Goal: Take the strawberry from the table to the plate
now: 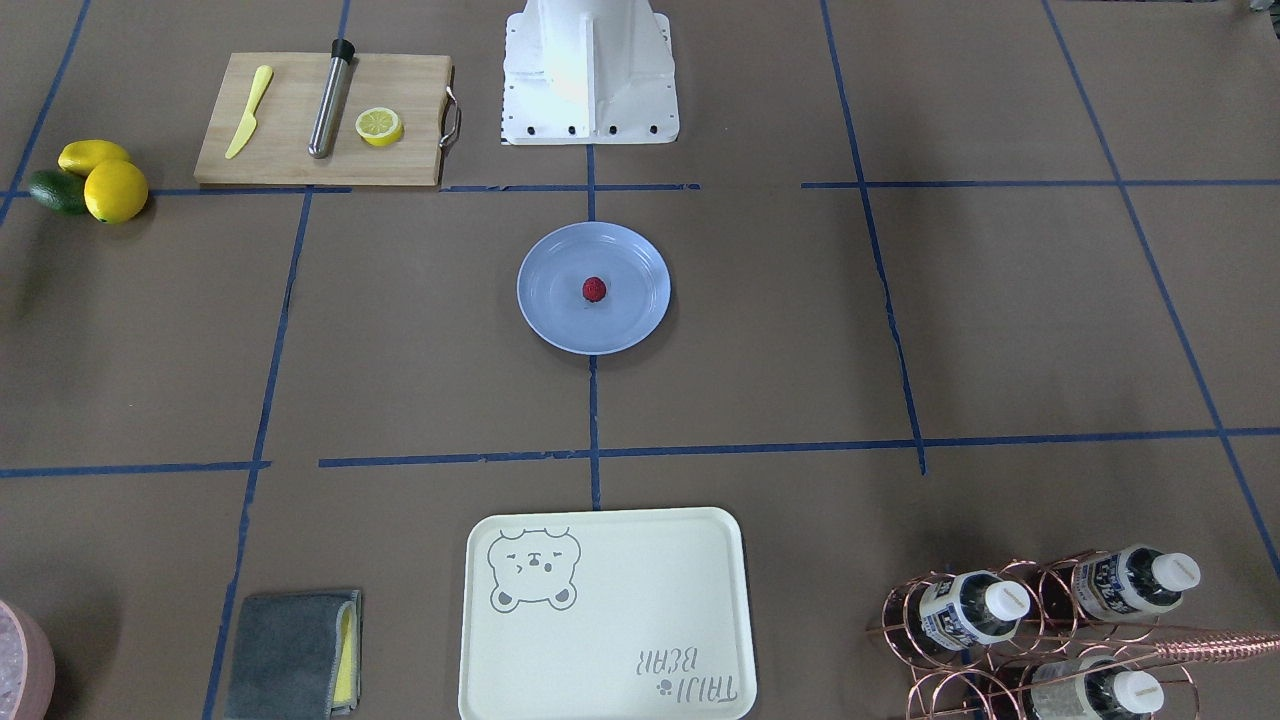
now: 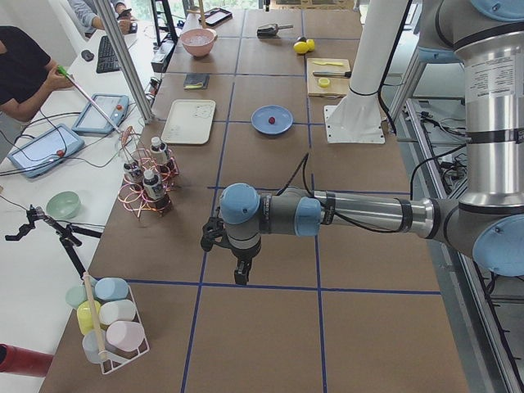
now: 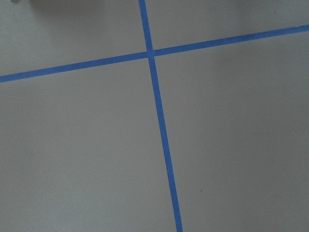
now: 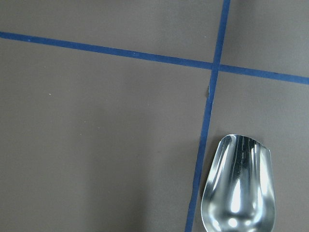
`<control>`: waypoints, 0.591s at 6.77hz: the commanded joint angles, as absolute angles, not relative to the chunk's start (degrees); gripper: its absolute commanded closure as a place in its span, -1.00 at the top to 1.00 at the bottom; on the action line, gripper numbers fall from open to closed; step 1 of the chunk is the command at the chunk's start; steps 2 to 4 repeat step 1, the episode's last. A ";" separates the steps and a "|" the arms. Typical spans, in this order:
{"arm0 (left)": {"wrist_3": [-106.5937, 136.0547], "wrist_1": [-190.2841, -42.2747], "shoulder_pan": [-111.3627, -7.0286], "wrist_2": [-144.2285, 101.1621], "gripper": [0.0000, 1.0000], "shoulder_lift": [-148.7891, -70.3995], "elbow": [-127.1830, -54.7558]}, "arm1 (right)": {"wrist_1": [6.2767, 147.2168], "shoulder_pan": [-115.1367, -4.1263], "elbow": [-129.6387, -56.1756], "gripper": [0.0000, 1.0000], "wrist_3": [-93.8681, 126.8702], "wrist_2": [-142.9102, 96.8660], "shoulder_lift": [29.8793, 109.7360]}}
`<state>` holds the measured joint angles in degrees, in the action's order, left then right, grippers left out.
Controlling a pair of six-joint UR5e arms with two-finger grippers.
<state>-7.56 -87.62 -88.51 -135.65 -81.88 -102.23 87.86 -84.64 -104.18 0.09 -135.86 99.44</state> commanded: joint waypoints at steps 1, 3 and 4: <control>-7.56 -87.63 -88.59 -135.62 1.00 -82.18 -102.65 | 87.89 -84.64 -103.89 1.00 0.17 -135.88 99.14; -7.56 -87.63 -88.59 -135.62 1.00 -82.18 -102.65 | 87.89 -84.64 -103.89 1.00 0.17 -135.88 99.14; -7.56 -87.63 -88.59 -135.62 1.00 -82.18 -102.65 | 87.89 -84.64 -103.89 1.00 0.17 -135.88 99.14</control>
